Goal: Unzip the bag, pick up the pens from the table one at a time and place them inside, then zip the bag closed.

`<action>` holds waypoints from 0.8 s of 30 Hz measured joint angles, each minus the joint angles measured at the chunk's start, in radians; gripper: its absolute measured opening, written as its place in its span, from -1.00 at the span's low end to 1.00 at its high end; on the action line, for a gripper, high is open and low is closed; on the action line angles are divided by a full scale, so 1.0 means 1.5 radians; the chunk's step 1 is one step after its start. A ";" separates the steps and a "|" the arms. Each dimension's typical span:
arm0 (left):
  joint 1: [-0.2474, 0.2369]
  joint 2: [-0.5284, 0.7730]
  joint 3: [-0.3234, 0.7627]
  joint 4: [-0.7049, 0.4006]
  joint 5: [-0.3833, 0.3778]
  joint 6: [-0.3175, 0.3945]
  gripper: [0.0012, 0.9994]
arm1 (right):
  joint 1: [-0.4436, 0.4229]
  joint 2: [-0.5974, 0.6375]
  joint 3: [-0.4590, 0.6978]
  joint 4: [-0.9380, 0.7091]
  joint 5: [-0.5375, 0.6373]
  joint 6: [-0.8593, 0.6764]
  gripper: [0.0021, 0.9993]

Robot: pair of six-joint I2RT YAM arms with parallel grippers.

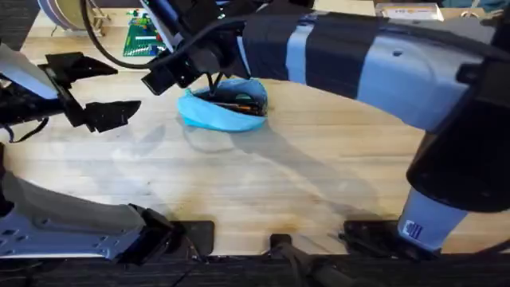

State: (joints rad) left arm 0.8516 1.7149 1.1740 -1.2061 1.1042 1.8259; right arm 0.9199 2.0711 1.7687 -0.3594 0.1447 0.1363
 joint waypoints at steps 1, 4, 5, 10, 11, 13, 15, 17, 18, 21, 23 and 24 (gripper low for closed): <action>0.000 0.000 0.000 0.000 0.000 0.000 0.99 | 0.000 0.003 0.000 -0.002 0.001 0.003 0.98; 0.000 0.000 0.000 0.000 0.000 0.000 0.99 | 0.000 0.009 0.000 -0.012 0.001 0.016 0.98; 0.000 0.000 0.000 0.000 0.000 0.000 0.99 | 0.000 0.010 0.000 -0.015 0.001 0.019 0.97; 0.000 0.000 0.000 0.000 0.000 0.000 0.99 | 0.000 0.012 0.000 -0.027 0.001 0.032 0.90; 0.000 0.000 0.000 0.000 0.000 0.000 0.99 | 0.000 0.011 0.000 -0.029 0.001 0.035 0.90; 0.000 0.000 0.000 0.000 0.000 0.000 0.99 | 0.000 0.012 0.000 -0.032 0.001 0.041 0.90; 0.000 0.000 0.000 0.000 0.000 0.000 0.99 | 0.000 0.012 0.001 -0.044 0.001 0.053 0.90; 0.000 0.000 0.000 0.000 0.000 0.000 0.99 | 0.000 0.013 0.001 -0.050 0.001 0.056 0.89; 0.000 0.000 0.000 0.000 0.000 0.000 0.99 | 0.000 0.014 0.001 -0.054 0.001 0.058 0.86; 0.000 0.000 0.000 0.000 0.000 0.000 0.99 | 0.000 0.022 0.002 -0.061 0.000 0.062 0.72; 0.000 0.000 0.000 0.000 0.000 0.000 0.99 | 0.000 0.029 0.002 -0.061 0.000 0.064 0.58; 0.000 0.000 0.000 0.000 0.000 0.000 0.99 | 0.000 0.029 0.002 -0.063 0.000 0.064 0.56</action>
State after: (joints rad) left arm 0.8516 1.7149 1.1740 -1.2068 1.1042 1.8259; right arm 0.9199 2.1147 1.7710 -0.4545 0.1452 0.2329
